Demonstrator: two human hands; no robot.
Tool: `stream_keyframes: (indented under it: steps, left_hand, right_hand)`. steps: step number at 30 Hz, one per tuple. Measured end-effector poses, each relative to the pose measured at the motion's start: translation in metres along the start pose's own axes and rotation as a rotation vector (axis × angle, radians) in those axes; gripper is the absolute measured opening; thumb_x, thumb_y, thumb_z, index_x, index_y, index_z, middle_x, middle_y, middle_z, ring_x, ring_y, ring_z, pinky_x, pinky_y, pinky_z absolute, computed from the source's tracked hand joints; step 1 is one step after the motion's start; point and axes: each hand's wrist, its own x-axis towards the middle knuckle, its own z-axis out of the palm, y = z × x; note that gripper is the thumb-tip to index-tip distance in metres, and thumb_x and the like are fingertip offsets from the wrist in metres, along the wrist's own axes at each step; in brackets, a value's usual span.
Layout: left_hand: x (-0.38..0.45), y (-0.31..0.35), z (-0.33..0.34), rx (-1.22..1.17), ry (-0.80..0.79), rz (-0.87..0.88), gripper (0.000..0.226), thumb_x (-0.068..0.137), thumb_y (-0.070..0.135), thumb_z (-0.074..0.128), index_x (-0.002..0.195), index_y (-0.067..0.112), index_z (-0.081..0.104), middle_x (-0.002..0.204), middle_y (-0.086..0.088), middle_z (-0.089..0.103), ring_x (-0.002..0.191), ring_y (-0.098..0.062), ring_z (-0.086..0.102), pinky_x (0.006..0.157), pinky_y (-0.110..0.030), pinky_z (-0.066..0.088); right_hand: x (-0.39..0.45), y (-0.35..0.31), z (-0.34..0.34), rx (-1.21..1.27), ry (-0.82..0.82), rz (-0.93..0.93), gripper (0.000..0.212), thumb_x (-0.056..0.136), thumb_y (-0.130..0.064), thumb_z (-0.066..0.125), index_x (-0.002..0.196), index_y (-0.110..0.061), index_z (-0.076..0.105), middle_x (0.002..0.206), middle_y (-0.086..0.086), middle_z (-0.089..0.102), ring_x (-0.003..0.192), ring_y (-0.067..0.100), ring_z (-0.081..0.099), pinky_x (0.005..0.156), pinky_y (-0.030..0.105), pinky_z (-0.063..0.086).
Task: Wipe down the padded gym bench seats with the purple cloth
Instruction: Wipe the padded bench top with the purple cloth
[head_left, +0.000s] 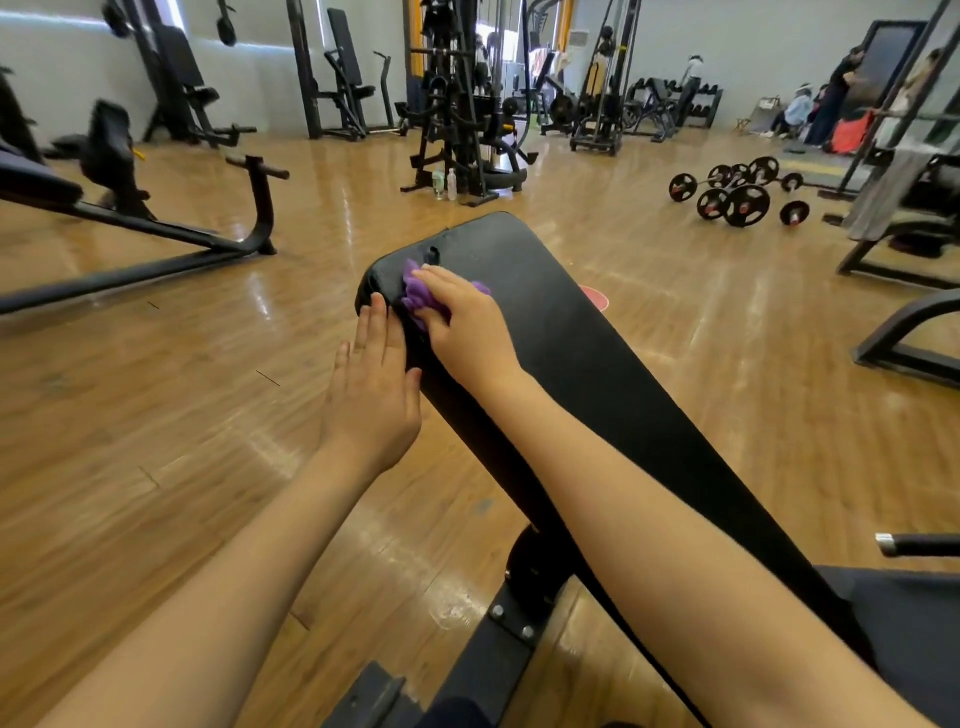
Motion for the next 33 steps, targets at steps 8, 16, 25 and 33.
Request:
stream_keyframes:
  steps: [8, 16, 25, 33]
  left_hand:
    - [-0.004, 0.020, 0.011, 0.030, 0.066, -0.040, 0.068, 0.099, 0.031, 0.038, 0.150, -0.004, 0.008, 0.159, -0.020, -0.002, 0.147, -0.031, -0.002, 0.118, -0.043, 0.003]
    - [-0.040, 0.084, 0.040, 0.238, -0.070, 0.121, 0.064, 0.100, 0.034, 0.033, 0.148, -0.005, 0.017, 0.157, -0.025, 0.008, 0.146, -0.040, 0.001, 0.116, -0.046, 0.001]
    - [-0.048, 0.098, 0.045, 0.250, -0.054, 0.070, 0.063, 0.100, 0.033, 0.030, 0.150, -0.002, 0.015, 0.158, -0.020, 0.007, 0.147, -0.035, -0.002, 0.117, -0.046, -0.001]
    - [-0.109, 0.168, 0.097, 0.364, -0.282, 0.290, 0.077, 0.099, 0.052, 0.023, 0.150, -0.002, 0.000, 0.158, -0.022, -0.005, 0.146, -0.035, -0.009, 0.117, -0.044, -0.007]
  right_hand:
    - [-0.171, 0.057, -0.051, -0.006, 0.104, 0.228, 0.044, 0.085, 0.003, 0.061, 0.124, -0.016, 0.058, 0.125, -0.011, 0.057, 0.122, -0.002, 0.047, 0.104, 0.013, 0.033]
    - [-0.191, 0.052, -0.064, -0.016, 0.120, 0.343, 0.029, 0.091, -0.011, 0.058, 0.119, -0.016, 0.062, 0.111, -0.007, 0.064, 0.105, 0.000, 0.056, 0.095, 0.024, 0.046]
    - [-0.248, 0.064, -0.063, -0.061, 0.131, 0.391, 0.039, 0.088, -0.009, 0.061, 0.126, -0.016, 0.058, 0.132, -0.002, 0.055, 0.126, 0.006, 0.045, 0.105, 0.016, 0.034]
    - [-0.391, 0.110, -0.109, -0.013, 0.257, 0.717, 0.044, 0.084, 0.005, 0.061, 0.124, -0.014, 0.061, 0.129, -0.006, 0.056, 0.124, 0.003, 0.047, 0.102, 0.010, 0.034]
